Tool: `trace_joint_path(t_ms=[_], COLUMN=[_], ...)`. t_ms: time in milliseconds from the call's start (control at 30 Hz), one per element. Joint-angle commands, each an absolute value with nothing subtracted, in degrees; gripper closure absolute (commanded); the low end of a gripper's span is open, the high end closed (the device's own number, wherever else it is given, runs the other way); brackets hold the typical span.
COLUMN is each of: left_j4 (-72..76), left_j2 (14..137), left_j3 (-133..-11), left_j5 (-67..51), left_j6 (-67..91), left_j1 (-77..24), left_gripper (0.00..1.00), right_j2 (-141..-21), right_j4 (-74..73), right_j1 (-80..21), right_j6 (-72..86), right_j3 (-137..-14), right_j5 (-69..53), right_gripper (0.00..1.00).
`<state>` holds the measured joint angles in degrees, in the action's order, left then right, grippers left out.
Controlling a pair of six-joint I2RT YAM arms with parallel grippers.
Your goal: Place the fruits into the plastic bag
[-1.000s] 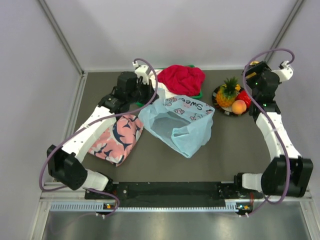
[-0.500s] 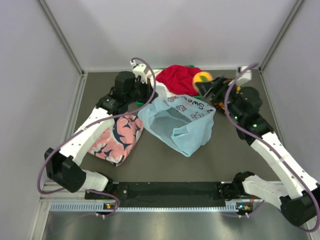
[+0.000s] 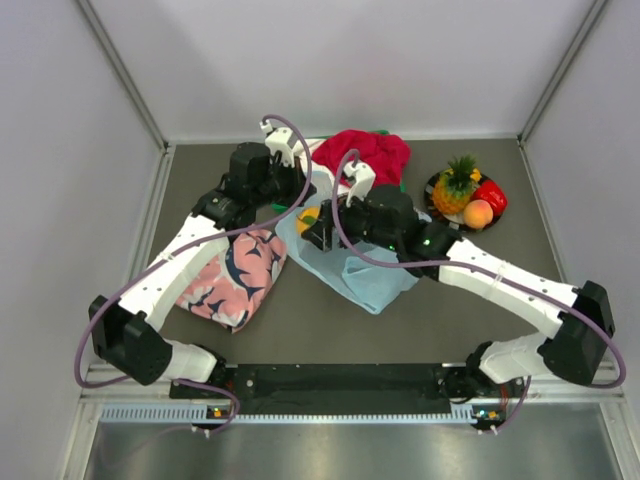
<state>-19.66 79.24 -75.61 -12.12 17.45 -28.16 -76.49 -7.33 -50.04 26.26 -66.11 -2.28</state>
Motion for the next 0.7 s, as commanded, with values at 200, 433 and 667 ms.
trace_joint_path(t_ms=[200, 433, 667], left_j4=[-16.87, -16.70, -16.52], left_j2=[76.12, 75.32, 74.36], left_j3=[-75.76, -75.85, -75.76], left_j5=[-11.08, -10.99, -11.25], left_j6=[16.87, 16.79, 16.87], left_j1=[-28.04, -28.04, -28.12], left_gripper=[1.00, 1.00, 1.00], right_j2=[-80.86, -83.58, -87.18], right_j4=[-7.99, -14.94, -11.52], right_j1=[-51.24, -51.24, -51.24], right_j6=[26.72, 27.33, 29.26], right_j3=[-67.41, -68.12, -64.60], right_j5=[8.43, 34.07, 44.99], right_gripper=[0.95, 0.99, 1.00])
